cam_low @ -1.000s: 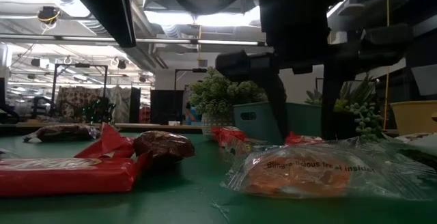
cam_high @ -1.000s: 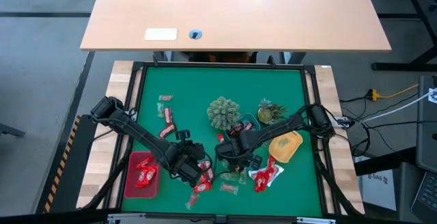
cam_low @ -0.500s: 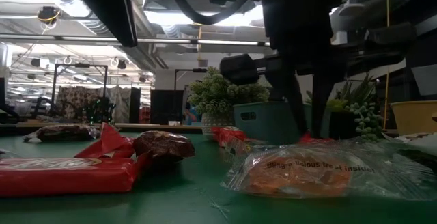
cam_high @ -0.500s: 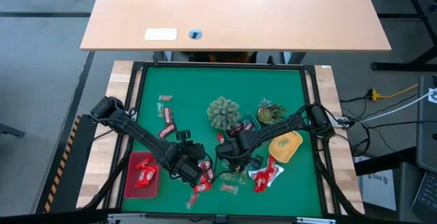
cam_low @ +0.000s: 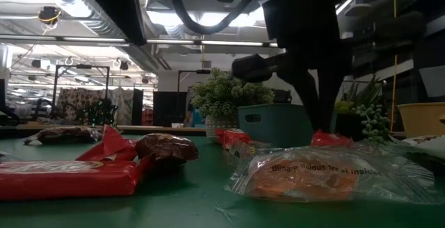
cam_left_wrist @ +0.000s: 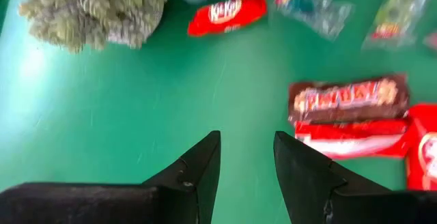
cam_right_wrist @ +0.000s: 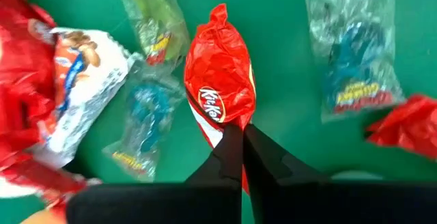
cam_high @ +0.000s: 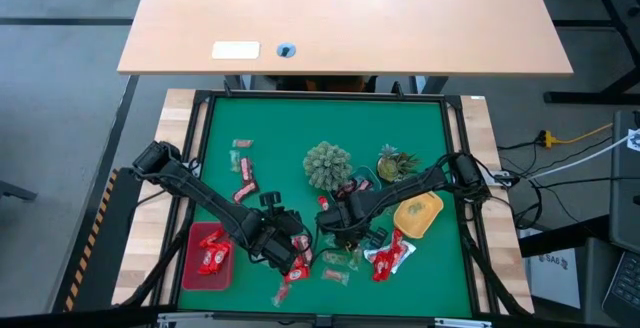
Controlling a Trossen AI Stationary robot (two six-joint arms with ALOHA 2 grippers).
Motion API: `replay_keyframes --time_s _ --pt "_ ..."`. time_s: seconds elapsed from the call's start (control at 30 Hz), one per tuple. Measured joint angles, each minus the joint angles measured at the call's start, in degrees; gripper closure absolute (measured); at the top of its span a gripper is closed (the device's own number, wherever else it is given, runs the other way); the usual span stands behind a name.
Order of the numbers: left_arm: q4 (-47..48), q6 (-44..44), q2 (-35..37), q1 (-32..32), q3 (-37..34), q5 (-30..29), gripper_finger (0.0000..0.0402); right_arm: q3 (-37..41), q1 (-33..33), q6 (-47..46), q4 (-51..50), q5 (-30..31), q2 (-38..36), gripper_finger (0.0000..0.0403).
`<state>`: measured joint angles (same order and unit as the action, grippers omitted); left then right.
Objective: Organize candy in baskets
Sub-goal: Put the red chocolate into the red bin
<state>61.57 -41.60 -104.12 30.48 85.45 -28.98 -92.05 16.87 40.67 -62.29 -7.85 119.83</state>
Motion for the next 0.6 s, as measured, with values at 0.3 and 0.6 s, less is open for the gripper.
replay_keyframes --time_s 0.3,0.6 --pt "-6.8 -0.3 0.0 -1.4 0.0 -0.9 0.0267 -7.2 0.0 -5.4 -5.8 14.3 -0.1 0.0401" --pt "-9.3 0.2 0.0 -3.5 0.0 0.0 0.0243 -9.8 0.0 -11.5 -14.8 22.7 -2.2 0.0402"
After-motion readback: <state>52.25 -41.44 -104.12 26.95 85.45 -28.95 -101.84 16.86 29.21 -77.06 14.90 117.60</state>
